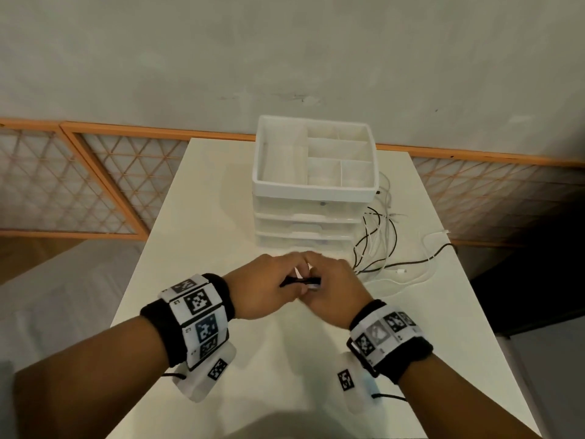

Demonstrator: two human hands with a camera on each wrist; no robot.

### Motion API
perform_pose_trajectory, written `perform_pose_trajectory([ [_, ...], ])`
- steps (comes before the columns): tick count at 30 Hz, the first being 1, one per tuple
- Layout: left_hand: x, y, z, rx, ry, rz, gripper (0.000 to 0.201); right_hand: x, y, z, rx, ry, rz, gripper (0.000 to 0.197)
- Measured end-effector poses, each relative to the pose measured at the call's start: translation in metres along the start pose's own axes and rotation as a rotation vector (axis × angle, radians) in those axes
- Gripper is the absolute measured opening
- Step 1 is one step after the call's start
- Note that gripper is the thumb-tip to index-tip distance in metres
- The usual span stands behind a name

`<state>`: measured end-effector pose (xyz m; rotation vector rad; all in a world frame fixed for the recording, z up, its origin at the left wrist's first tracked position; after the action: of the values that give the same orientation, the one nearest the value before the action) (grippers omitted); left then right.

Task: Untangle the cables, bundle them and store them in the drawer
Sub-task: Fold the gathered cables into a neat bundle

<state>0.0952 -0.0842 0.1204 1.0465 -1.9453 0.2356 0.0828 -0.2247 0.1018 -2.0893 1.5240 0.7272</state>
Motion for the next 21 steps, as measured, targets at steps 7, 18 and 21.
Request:
perform_pose_trajectory([
  [7,-0.014,0.008,-0.007,0.000,-0.029,-0.061,0.014,-0.002,0.006,-0.027,-0.086,0.027,0.121,0.032],
  [18,-0.009,0.007,-0.045,0.195,0.653,-0.098,0.060,-0.017,0.003,-0.051,0.070,-0.414,0.023,0.026],
  [21,0.001,0.004,-0.041,0.176,0.996,-0.145,0.060,-0.013,0.002,-0.054,0.089,-0.409,0.013,0.028],
])
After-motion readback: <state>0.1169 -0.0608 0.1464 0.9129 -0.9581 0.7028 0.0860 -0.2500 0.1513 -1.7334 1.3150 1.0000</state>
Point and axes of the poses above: each hand's wrist, its own y-axis away from the middle knuckle, its own z-axis out of the palm, x = y × z, the point moved 4 cm from there along -y, towards the middle knuckle, and after that the axes turned 8 degrees about y, right-handed, at the moved point
